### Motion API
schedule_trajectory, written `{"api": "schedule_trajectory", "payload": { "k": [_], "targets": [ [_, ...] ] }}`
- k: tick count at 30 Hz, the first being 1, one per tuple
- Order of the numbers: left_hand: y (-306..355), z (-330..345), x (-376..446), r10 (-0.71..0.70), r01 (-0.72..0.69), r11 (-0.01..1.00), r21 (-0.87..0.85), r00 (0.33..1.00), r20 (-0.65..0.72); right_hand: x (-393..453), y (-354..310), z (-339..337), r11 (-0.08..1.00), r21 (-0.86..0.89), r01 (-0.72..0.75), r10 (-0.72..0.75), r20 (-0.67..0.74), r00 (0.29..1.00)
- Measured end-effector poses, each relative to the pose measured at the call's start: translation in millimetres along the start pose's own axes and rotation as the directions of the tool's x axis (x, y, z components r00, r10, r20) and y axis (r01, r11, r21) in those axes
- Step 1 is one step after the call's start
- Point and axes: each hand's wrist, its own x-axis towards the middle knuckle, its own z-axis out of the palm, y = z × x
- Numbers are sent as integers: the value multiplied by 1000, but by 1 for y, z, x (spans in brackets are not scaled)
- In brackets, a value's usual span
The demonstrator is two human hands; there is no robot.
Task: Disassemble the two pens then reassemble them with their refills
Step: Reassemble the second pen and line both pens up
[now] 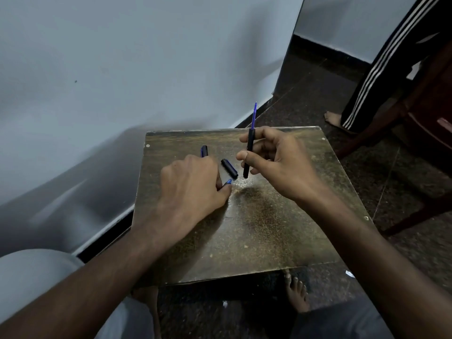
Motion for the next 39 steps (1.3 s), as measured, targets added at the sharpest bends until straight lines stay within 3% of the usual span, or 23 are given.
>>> {"api": "schedule_trajectory", "payload": {
  "k": [2,4,6,9,11,14,16,23,39],
  "targets": [
    [-8,-2,-1,23,-10,975,-221,998,55,0,0,-1,1000,6,-12,12,7,1000],
    [-17,-8,0,53,30,862,-507,987,149,0,1,-2,1000,2,-24,23,20,1000],
    [-26,-9,3,51,92,735,-671,980,191,0,1,-1,999,-18,-44,44,46,998],
    [-33,2,12,-17,196,582,-790,973,229,-2,1,1,994,-61,-94,101,117,988],
    [-34,10,20,-69,248,417,-874,968,241,-3,0,2,989,-110,-96,113,163,980],
    [-32,13,31,-100,265,160,-951,963,251,-5,-1,4,979,-194,-64,109,230,967],
    [-32,14,34,-123,246,66,-967,964,237,-6,0,6,967,-255,-29,101,277,956],
    [-31,15,40,-191,191,52,-980,965,178,-9,3,12,950,-301,77,35,349,937],
    [-30,14,34,-155,184,111,-977,974,166,-8,4,11,949,-309,70,49,360,932]
  ]
}}
